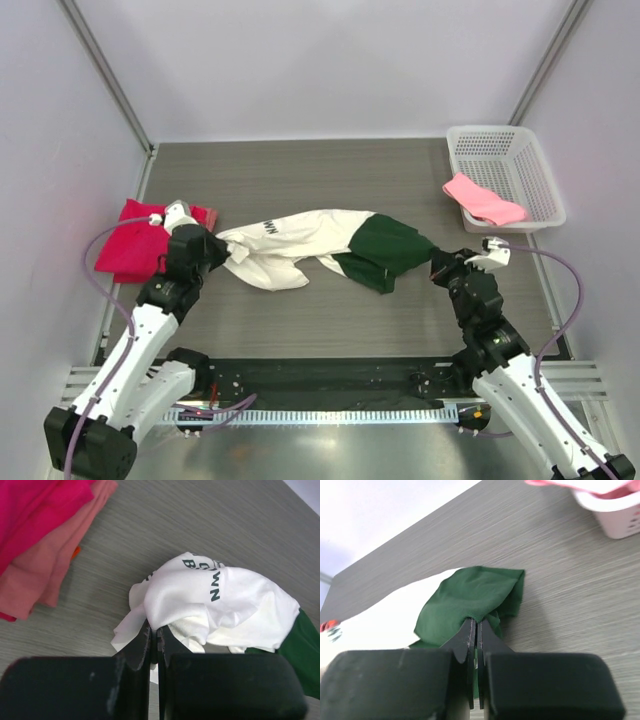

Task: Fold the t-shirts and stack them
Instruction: Flatten the tshirt out

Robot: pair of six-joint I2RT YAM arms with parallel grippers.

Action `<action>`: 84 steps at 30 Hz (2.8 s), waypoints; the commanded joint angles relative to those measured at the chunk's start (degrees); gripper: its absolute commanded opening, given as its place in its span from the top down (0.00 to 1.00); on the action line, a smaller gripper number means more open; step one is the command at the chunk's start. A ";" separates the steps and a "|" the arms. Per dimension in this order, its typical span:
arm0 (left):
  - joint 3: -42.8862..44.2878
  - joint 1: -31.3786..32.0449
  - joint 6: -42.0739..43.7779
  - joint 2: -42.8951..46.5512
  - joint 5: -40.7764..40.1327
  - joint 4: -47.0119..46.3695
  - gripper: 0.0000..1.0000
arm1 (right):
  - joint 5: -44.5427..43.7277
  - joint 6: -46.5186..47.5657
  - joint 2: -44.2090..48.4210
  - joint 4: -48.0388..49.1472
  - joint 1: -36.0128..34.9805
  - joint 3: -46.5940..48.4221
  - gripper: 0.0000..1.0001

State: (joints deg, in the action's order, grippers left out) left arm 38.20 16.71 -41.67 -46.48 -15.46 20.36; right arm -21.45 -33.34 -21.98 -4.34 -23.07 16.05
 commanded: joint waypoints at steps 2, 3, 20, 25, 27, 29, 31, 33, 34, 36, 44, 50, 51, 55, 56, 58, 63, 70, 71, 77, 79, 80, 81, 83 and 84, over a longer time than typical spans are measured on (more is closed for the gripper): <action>1.88 -1.42 -2.89 -3.61 0.17 3.55 0.98 | -8.51 -1.99 2.81 -3.30 0.04 -0.06 0.99; 2.06 -1.33 -2.98 -4.40 0.08 3.29 0.98 | -9.13 -2.08 3.25 -3.66 0.04 -0.06 0.99; 0.39 -1.50 -1.14 -12.58 4.99 -2.34 0.26 | -33.91 -15.78 16.52 -20.26 0.04 1.00 0.99; -1.63 -0.72 -0.26 -12.15 11.50 -3.13 0.26 | -32.17 -15.26 13.90 -18.69 0.04 0.91 0.99; -2.86 0.51 -0.08 -11.01 12.30 -3.22 0.26 | -31.64 -14.82 11.27 -18.25 0.04 1.26 0.99; -4.44 2.71 0.01 -9.25 12.56 -3.13 0.26 | -31.20 -14.74 9.77 -17.72 0.04 1.52 0.99; -5.50 4.11 -0.34 -8.46 12.56 -2.43 0.27 | -30.93 -14.56 8.62 -17.37 0.13 1.61 0.99; -6.72 4.12 -1.74 -8.45 11.17 -1.38 0.27 | -30.67 -14.30 8.79 -17.28 0.04 1.61 0.99; -7.25 4.21 -2.27 -8.54 10.11 -1.11 0.27 | -30.58 -14.21 8.97 -17.20 0.13 1.53 0.99; -8.39 4.12 -3.59 -8.63 7.57 -0.15 0.23 | -30.32 -14.03 9.41 -17.19 0.13 1.26 0.99; -12.00 0.17 -5.62 -13.44 6.23 -5.58 0.27 | -29.52 -13.68 9.41 -16.58 0.04 0.91 0.99; -9.55 -0.54 -5.44 -21.45 5.88 -10.60 0.48 | -29.26 -13.50 9.06 -16.40 0.04 1.00 0.99; -8.32 -0.62 -5.44 -22.85 6.58 -10.86 0.51 | -29.26 -13.50 9.14 -16.40 0.04 1.00 0.99; -5.07 -0.80 -5.00 -27.35 8.34 -10.96 0.92 | -29.09 -13.33 9.32 -16.23 0.04 0.91 0.99; -4.71 -0.89 -4.83 -26.83 8.95 -10.43 1.00 | -29.08 -13.33 9.41 -16.31 0.04 0.91 0.99; -5.49 -0.80 -4.82 -22.55 10.79 -10.17 1.00 | -28.91 -13.33 9.41 -16.23 0.04 0.82 0.99; -7.52 -0.80 -5.26 -9.09 17.90 -1.66 1.00 | -29.17 -13.41 9.06 -16.32 0.04 0.91 0.99; -6.74 -0.89 -10.18 9.56 26.89 11.80 1.00 | -29.26 -13.68 8.53 -16.32 0.13 1.00 0.99; -4.82 -1.06 -10.27 8.00 27.59 11.63 1.00 | -29.17 -13.59 8.53 -16.32 0.13 1.00 0.99; 6.51 -5.88 -12.37 -8.95 33.91 2.77 1.00 | -29.35 -13.68 7.83 -16.23 0.04 0.91 0.99; 9.52 -7.47 -14.48 -17.45 35.50 -1.61 1.00 | -29.35 -13.77 7.48 -16.14 0.04 1.00 0.99; 12.14 -9.40 -15.27 -20.12 36.02 -2.94 1.00 | -29.44 -13.85 7.21 -16.05 0.04 0.91 0.99; 13.30 -10.46 -17.02 -23.19 36.55 -4.35 1.00 | -29.44 -13.85 7.04 -16.14 0.04 0.91 0.99; 16.45 -13.70 -18.79 -31.27 37.96 -8.39 1.00 | -29.35 -13.94 6.51 -16.05 0.04 0.91 0.99; 17.43 -14.50 -19.67 -33.74 38.22 -9.54 1.00 | -29.35 -14.03 6.16 -15.79 0.04 0.91 0.99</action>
State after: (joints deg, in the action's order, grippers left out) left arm 52.25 5.41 -57.17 -75.20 18.63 18.46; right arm -48.90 -46.70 -14.90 -23.14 -23.07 15.94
